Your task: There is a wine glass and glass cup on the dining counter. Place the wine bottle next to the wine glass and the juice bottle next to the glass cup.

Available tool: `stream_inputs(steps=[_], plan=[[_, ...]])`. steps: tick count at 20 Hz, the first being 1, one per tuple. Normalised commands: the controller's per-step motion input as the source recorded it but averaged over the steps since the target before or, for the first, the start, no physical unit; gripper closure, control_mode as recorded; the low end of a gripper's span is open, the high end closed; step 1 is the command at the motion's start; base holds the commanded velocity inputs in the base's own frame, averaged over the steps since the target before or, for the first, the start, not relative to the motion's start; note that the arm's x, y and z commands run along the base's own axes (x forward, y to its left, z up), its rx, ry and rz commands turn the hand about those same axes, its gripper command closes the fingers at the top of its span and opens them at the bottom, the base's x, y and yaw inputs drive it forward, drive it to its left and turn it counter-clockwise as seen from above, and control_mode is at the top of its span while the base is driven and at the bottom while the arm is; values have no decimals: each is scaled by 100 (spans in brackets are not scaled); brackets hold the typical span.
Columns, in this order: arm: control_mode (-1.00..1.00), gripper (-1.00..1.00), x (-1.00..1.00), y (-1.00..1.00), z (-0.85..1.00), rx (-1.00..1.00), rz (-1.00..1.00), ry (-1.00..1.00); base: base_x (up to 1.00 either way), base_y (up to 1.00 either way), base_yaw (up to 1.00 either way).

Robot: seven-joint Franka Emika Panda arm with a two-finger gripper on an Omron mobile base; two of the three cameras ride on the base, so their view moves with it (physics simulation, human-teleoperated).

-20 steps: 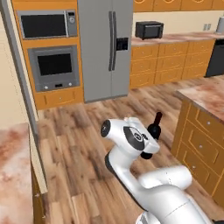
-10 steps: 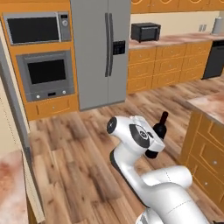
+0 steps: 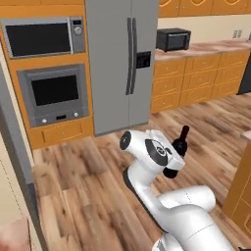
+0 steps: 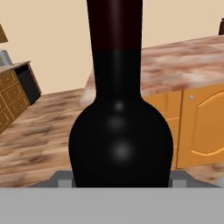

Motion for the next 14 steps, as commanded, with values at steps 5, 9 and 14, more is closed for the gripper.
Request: stream_inputs(steps=[5,9,14], plan=[[100,100,0,0,0,0,0,0,78,0,-20],[100,100,0,0,0,0,0,0,43,1,-57],[100,100,0,0,0,0,0,0,37,2,-63]])
